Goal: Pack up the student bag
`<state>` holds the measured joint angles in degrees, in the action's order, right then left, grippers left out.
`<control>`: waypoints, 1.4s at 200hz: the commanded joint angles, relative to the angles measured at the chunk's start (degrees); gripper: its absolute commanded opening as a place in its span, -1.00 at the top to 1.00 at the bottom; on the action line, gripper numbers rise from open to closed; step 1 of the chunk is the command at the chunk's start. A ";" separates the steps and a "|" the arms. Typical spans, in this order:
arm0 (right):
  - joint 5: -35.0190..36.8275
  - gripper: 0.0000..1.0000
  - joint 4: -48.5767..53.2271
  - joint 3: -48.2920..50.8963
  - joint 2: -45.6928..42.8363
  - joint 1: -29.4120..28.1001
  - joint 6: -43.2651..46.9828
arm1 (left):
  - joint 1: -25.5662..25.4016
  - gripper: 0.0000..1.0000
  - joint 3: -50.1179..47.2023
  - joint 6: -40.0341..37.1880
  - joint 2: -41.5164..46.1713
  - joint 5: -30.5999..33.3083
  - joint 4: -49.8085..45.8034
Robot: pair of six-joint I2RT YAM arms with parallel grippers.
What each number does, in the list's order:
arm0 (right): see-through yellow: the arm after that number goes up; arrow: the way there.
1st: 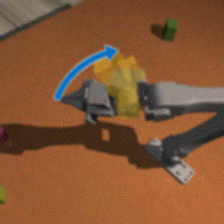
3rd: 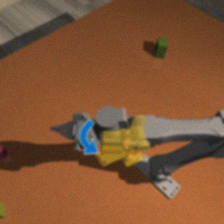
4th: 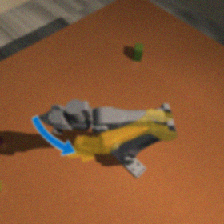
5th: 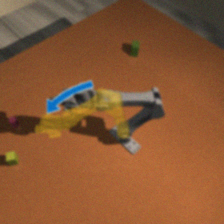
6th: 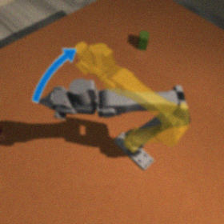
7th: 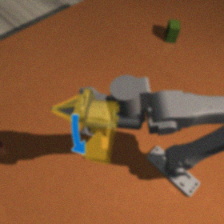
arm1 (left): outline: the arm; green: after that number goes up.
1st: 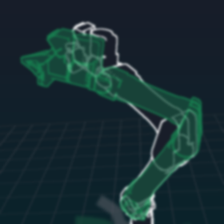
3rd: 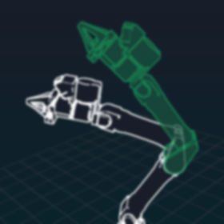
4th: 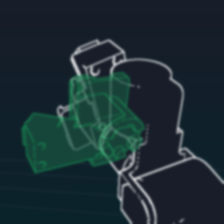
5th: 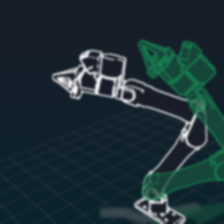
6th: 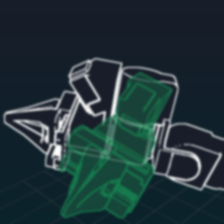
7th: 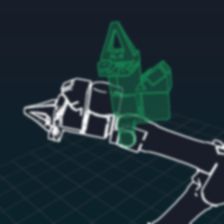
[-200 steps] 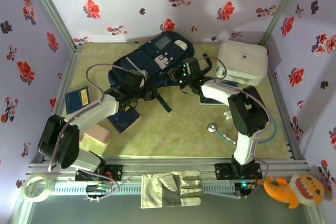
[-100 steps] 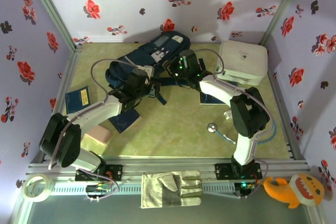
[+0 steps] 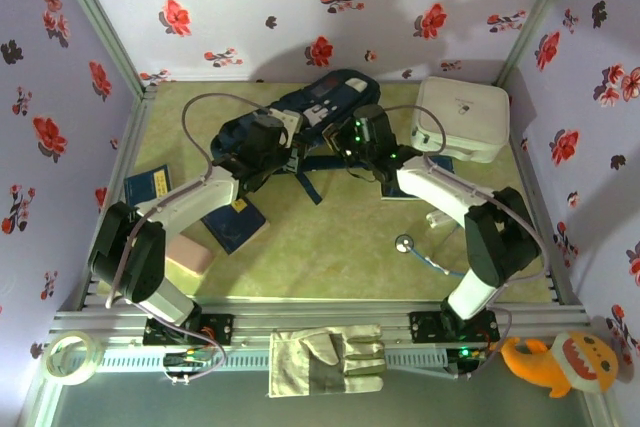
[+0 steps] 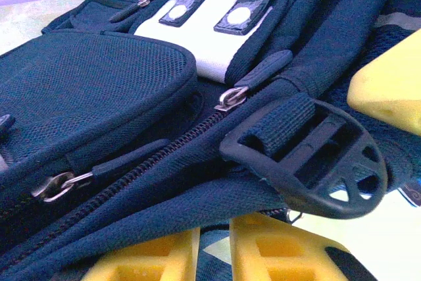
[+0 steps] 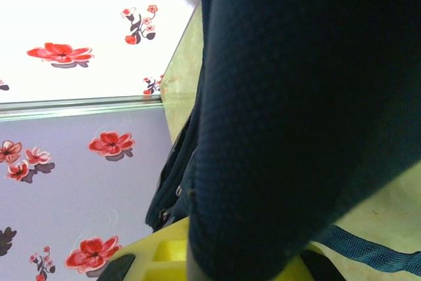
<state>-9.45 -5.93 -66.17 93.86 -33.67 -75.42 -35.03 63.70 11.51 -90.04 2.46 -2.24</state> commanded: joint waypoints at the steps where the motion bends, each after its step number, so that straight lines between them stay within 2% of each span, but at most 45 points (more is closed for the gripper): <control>1: 2.33 0.98 -0.07 1.53 -4.82 -0.34 -0.82 | 3.16 0.62 1.51 -2.55 -1.07 1.95 1.45; 39: 0.05 0.99 -2.76 -0.95 -1.50 -0.43 -2.82 | 4.26 0.59 1.46 -0.16 -2.31 -3.30 1.01; 95: 2.77 0.99 -2.49 -6.95 1.12 -0.47 -2.93 | 4.26 0.35 -7.08 2.73 5.94 -9.83 3.78; 137: 2.89 0.99 -3.37 -10.37 3.84 -0.52 -3.85 | 3.69 0.19 -10.34 8.22 9.96 -15.04 6.70; 172: 2.60 1.00 -3.71 -11.00 4.23 -0.52 -4.53 | 1.75 0.19 -9.75 10.96 8.52 -15.47 9.92; 235: 2.37 1.00 -4.35 -10.35 2.85 -0.52 -5.91 | 1.71 0.39 -1.71 13.83 -1.44 -15.47 9.28; 280: 2.02 0.99 -5.24 -9.51 2.44 -0.45 -7.18 | 1.66 0.35 1.72 14.40 -4.43 -14.29 10.76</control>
<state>-7.22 -4.25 -74.19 98.32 -33.76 -80.77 -33.17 62.35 24.91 -93.06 -12.25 5.80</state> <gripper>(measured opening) 0.068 0.323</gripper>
